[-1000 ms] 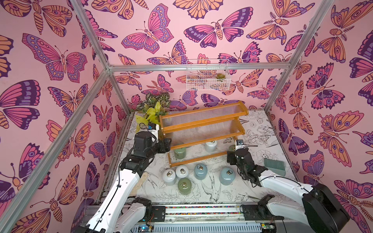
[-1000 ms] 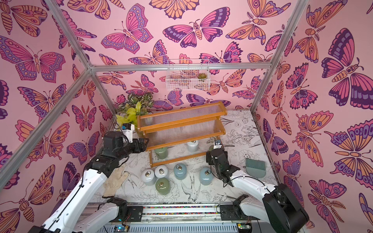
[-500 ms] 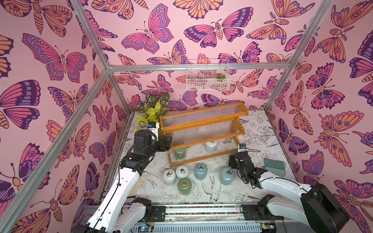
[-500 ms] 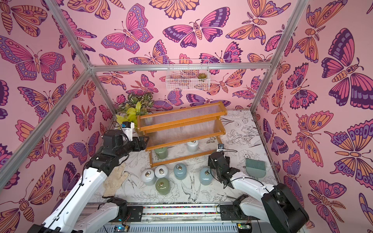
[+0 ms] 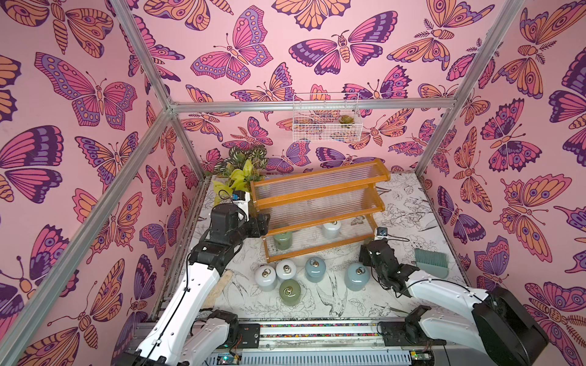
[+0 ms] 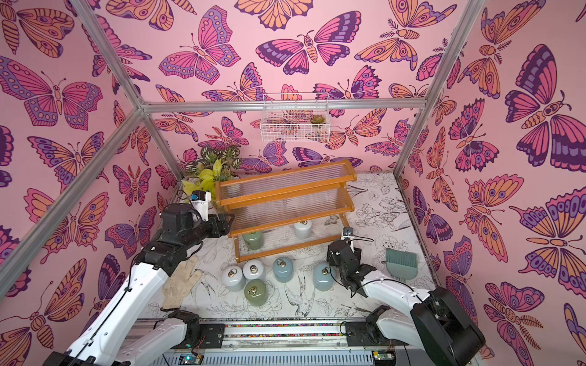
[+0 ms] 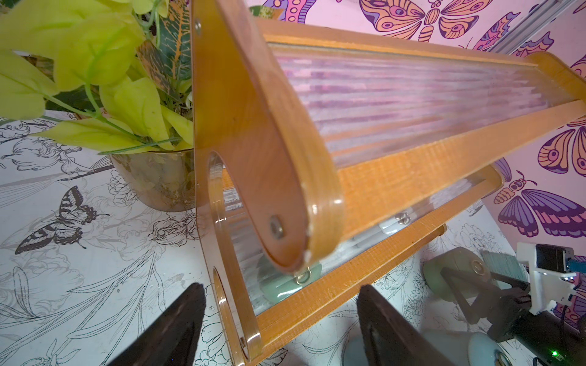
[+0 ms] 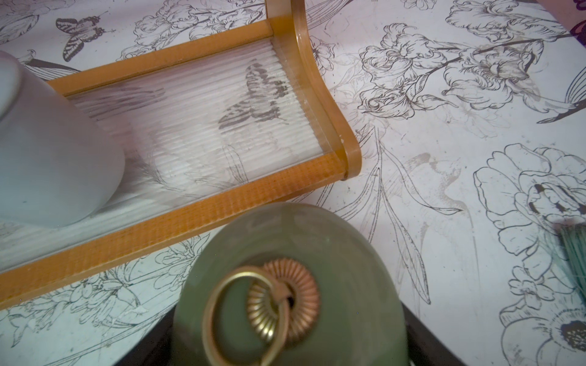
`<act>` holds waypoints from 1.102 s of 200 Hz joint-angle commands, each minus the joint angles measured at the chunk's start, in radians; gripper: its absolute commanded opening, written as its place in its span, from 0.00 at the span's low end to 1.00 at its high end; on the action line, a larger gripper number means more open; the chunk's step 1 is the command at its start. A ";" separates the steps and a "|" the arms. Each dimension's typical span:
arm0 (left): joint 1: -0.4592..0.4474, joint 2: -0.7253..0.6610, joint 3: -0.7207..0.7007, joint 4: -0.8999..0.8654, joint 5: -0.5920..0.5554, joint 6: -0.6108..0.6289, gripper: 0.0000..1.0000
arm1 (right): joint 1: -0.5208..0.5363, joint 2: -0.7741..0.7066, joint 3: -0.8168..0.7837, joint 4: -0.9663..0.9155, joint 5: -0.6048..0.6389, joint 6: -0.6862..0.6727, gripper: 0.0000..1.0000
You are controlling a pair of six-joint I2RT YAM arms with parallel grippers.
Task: Remove the tea canisters from the shelf
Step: Place the tea canister at the center of the board.
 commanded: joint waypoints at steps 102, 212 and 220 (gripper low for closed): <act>-0.004 -0.028 0.013 0.007 -0.005 0.019 0.79 | 0.014 -0.104 0.129 -0.041 0.008 -0.138 0.99; -0.004 -0.039 -0.004 0.007 -0.013 0.014 0.83 | 0.085 0.286 0.279 0.376 -0.248 -0.314 0.99; -0.004 -0.040 -0.004 0.008 -0.013 0.014 0.83 | 0.095 0.316 0.275 0.437 -0.243 -0.335 0.99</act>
